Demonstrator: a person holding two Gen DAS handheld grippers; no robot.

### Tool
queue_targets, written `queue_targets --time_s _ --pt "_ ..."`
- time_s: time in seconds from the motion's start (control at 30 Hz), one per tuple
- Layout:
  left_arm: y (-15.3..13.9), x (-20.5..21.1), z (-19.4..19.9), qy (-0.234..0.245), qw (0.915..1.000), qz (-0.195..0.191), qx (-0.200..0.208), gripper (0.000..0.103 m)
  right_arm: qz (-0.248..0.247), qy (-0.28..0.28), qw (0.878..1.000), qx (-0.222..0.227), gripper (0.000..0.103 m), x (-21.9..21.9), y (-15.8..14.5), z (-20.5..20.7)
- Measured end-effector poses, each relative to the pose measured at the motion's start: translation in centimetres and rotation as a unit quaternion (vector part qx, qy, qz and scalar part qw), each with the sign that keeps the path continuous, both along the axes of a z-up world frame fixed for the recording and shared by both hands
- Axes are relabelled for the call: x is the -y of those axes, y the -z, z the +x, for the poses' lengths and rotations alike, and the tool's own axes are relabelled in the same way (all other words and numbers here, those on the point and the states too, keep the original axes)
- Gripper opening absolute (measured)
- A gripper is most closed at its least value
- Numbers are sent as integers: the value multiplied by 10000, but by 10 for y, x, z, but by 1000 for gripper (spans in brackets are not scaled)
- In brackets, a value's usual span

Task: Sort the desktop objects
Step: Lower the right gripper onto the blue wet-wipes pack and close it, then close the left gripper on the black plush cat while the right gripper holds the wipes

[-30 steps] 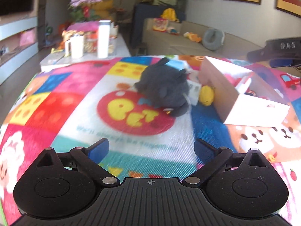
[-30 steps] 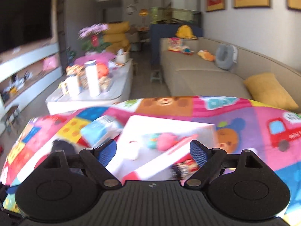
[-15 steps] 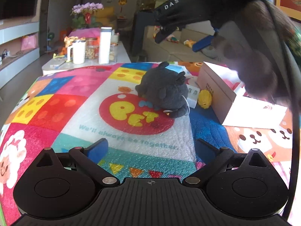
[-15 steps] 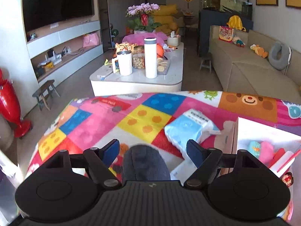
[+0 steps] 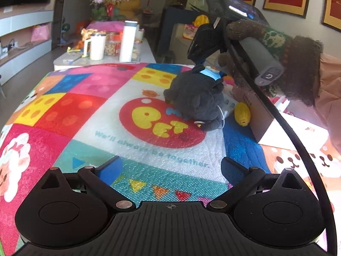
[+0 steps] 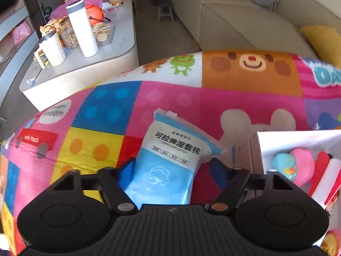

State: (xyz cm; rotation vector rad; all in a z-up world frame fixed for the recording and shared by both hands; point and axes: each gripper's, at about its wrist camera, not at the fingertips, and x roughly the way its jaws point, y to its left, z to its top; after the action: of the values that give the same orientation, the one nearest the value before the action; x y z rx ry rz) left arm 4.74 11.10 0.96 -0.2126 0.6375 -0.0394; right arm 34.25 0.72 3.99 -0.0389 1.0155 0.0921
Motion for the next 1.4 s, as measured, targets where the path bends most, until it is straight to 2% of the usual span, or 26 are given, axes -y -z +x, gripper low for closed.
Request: queue_targets --time_s 0.13,0.27,0.33,0.4,0.53,0.67,0.73,0.8,0.93,1.03,1.13,1.17,1.2,1.23,1.33,1.4 --pt "1 0 0 39 10000 -43 -21 102 594 -679 9942 593 46 17 -48 -51" --pt "1 -1 0 29 10000 -86 -22 103 630 -1364 9814 1195 46 51 -88 -141" --pt "0 0 0 31 10000 -77 -23 103 499 -1625 9762 1348 47 73 -93 -185" --pt "0 1 0 42 10000 -25 -23 103 278 -1674 9748 1449 47 95 -86 -224" --pt "-3 5 2 175 9998 89 -1 103 -215 -1348 9806 1409 47 132 -54 -277" --pt "-22 24 11 482 9961 585 443 103 -213 -990 9883 1145 47 165 -21 -298" --pt "-37 35 21 642 9917 855 716 103 -219 -793 9893 1206 54 177 -8 -308" --pt "-49 46 42 631 9886 1104 804 103 -133 -659 9877 1412 60 185 -6 -319" --pt "-51 63 88 474 9883 1371 474 103 95 -520 9818 1824 78 192 -12 -336" --pt "-38 70 117 418 9874 1522 96 103 171 -484 9801 1918 84 194 -15 -342" --pt "-28 68 126 187 9857 1675 -17 102 175 -379 9800 1944 85 196 -15 -342" --pt "-26 67 125 192 9858 1668 -8 97 179 -335 9800 1955 86 197 -15 -343" --pt "-25 64 123 266 9869 1591 1 83 179 -302 9800 1960 87 198 -14 -342" --pt "-25 63 121 334 9878 1522 -23 79 172 -283 9802 1953 88 199 -12 -342" --pt "-28 62 112 614 9850 1611 30 77 105 -256 9811 1915 88 200 -10 -340" --pt "-34 60 103 730 9865 1464 22 74 69 -231 9814 1903 88 200 -8 -338"
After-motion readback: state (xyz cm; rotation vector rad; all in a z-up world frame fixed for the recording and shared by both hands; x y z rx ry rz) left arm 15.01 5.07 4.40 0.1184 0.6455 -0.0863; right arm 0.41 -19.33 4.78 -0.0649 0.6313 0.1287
